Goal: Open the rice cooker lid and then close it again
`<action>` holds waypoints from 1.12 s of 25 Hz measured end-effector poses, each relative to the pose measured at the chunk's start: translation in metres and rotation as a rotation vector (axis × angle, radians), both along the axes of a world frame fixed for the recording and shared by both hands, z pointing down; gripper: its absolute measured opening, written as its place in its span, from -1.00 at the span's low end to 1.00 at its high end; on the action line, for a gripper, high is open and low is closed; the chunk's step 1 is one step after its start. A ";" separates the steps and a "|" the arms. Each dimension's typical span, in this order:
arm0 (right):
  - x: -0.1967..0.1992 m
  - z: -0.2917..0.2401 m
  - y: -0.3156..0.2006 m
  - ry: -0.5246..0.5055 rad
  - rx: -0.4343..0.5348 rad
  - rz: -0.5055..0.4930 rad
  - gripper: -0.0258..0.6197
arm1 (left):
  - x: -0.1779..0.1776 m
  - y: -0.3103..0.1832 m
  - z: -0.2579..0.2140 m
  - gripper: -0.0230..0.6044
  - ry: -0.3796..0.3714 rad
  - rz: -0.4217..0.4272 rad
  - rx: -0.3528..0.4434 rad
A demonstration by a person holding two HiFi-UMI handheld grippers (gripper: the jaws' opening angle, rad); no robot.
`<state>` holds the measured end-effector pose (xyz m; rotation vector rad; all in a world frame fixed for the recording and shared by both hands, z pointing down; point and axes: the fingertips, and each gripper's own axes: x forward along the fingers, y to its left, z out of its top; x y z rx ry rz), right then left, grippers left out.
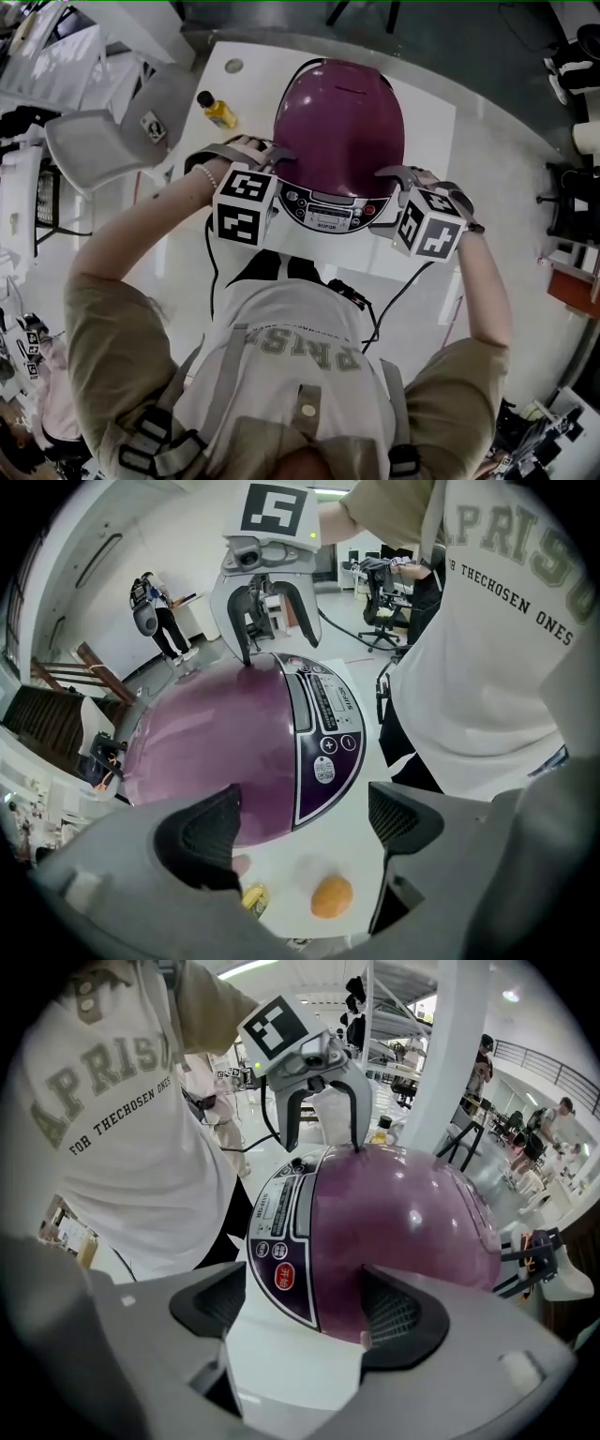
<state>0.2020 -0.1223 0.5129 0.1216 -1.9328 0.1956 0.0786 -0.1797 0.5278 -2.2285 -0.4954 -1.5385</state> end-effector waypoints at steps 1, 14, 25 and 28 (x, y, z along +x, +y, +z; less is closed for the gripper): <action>0.000 0.000 0.000 -0.001 -0.003 0.001 0.23 | 0.000 0.000 0.000 0.47 0.000 0.000 -0.004; -0.002 0.003 -0.001 0.004 0.064 0.055 0.24 | 0.000 0.002 0.001 0.47 0.022 -0.016 0.037; -0.009 -0.002 -0.003 -0.065 0.087 0.205 0.24 | 0.002 -0.004 -0.010 0.46 0.078 -0.099 0.002; -0.014 -0.013 -0.009 -0.128 0.144 0.265 0.24 | 0.004 -0.010 -0.026 0.44 0.145 -0.159 -0.014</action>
